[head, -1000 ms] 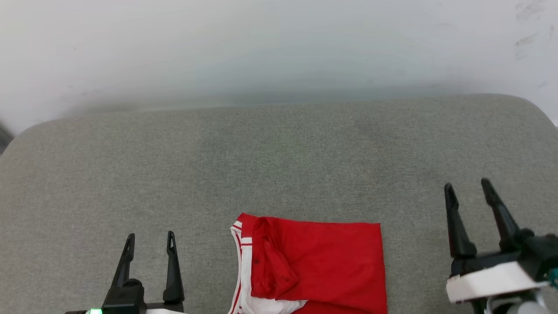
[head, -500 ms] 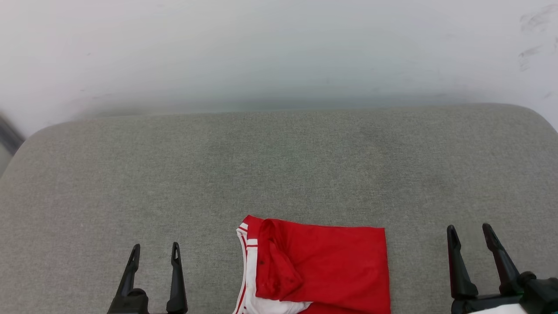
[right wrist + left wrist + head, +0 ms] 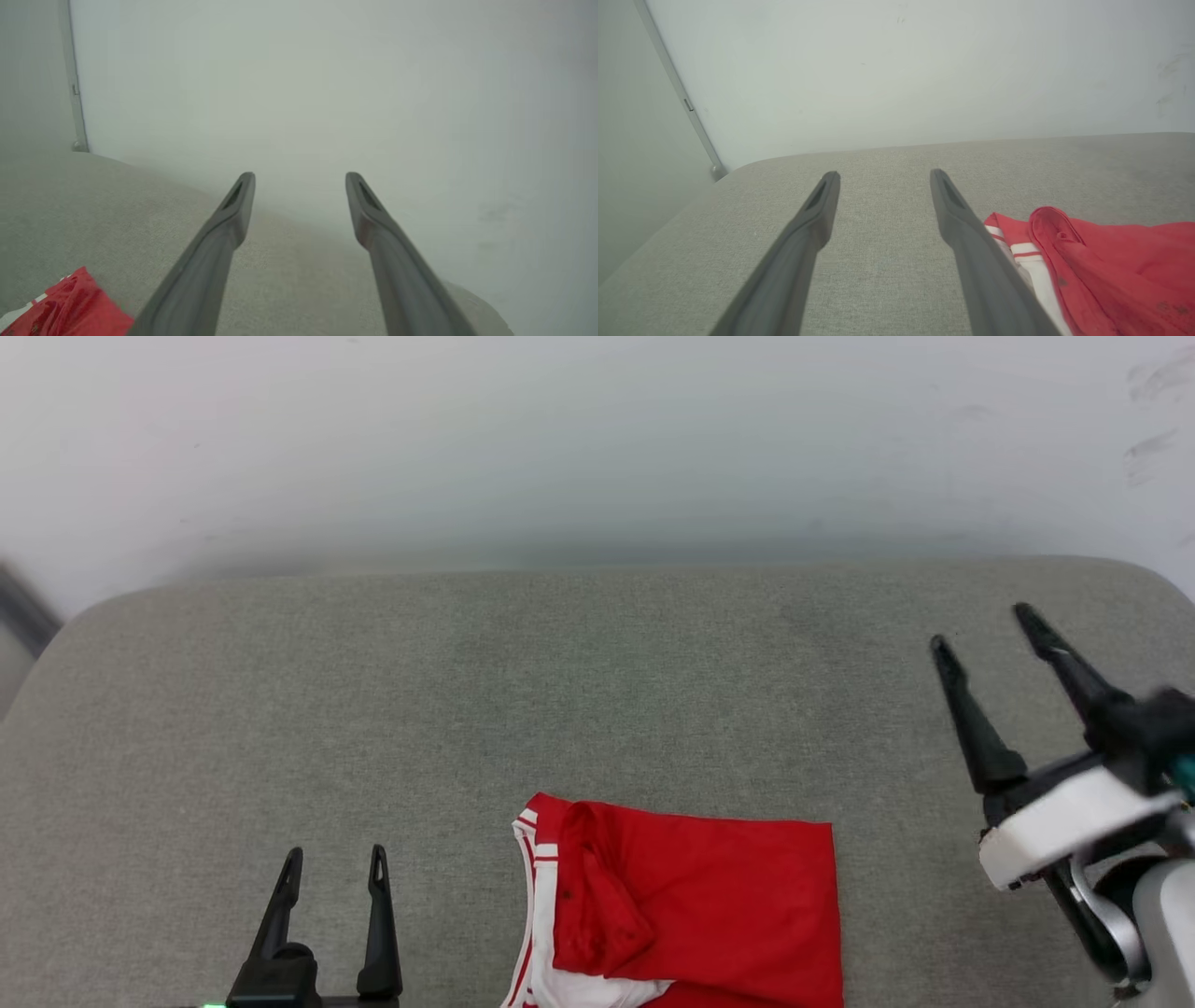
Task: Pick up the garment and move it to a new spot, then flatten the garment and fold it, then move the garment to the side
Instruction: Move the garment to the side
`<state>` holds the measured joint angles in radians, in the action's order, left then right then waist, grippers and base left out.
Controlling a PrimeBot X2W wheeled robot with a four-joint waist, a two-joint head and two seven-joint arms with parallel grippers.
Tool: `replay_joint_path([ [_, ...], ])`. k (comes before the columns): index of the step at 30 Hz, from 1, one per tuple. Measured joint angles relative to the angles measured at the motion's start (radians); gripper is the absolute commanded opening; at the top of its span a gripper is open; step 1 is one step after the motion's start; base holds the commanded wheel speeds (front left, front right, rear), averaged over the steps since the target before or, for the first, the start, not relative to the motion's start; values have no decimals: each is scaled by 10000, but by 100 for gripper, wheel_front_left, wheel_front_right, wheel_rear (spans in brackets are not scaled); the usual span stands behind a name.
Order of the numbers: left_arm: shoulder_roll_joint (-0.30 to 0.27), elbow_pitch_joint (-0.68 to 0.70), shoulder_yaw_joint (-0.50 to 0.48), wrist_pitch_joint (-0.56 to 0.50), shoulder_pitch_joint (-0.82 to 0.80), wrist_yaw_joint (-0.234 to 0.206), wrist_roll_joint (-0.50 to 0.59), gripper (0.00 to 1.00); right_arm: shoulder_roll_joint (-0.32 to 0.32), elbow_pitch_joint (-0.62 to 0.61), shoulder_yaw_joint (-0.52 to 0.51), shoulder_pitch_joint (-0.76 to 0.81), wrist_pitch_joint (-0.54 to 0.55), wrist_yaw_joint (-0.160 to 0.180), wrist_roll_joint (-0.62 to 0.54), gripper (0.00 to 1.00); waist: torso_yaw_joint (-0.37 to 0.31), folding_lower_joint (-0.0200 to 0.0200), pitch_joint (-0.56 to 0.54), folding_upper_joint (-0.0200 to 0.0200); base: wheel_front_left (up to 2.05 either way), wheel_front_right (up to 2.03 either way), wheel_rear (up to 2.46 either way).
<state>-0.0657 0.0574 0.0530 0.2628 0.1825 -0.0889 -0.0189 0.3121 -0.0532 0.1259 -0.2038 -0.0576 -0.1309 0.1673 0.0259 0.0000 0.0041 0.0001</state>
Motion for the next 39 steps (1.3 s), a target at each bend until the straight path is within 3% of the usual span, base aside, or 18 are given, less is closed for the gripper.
replay_joint_path([
  [4,0,0,-13,0,-97,71,-2,100,1195,516,1137,-721,3260,-2,1994,100,81,0,144,0,0,0,0],
  [8,0,2,-33,2,-291,111,-2,100,2029,986,1455,-1097,6042,0,4535,100,179,0,345,0,0,0,0],
  [13,10,-4,-35,2,-522,148,-21,100,2510,1586,1641,-912,8305,0,6753,100,309,0,679,0,0,0,0],
  [21,58,-38,94,2,-1026,238,-25,100,1914,2289,1789,-456,8855,0,8305,100,636,0,1377,0,0,0,0],
  [29,88,-92,303,2,-1464,274,-17,100,1135,3108,2351,-653,8408,-6,8495,100,1035,1,2068,0,0,0,0],
  [35,104,-125,428,2,-1695,263,-27,100,1041,3622,3081,-1050,8000,-31,8147,100,1297,-1,2445,0,0,0,0],
  [37,111,-157,451,2,-1708,238,-35,100,1062,3733,3267,-1088,7747,-73,8086,0,1365,-1,2509,0,0,0,0],
  [39,113,-174,472,2,-1708,224,-40,100,1135,3862,3430,-1174,7480,-71,8090,0,1402,-2,2537,0,0,0,0],
])
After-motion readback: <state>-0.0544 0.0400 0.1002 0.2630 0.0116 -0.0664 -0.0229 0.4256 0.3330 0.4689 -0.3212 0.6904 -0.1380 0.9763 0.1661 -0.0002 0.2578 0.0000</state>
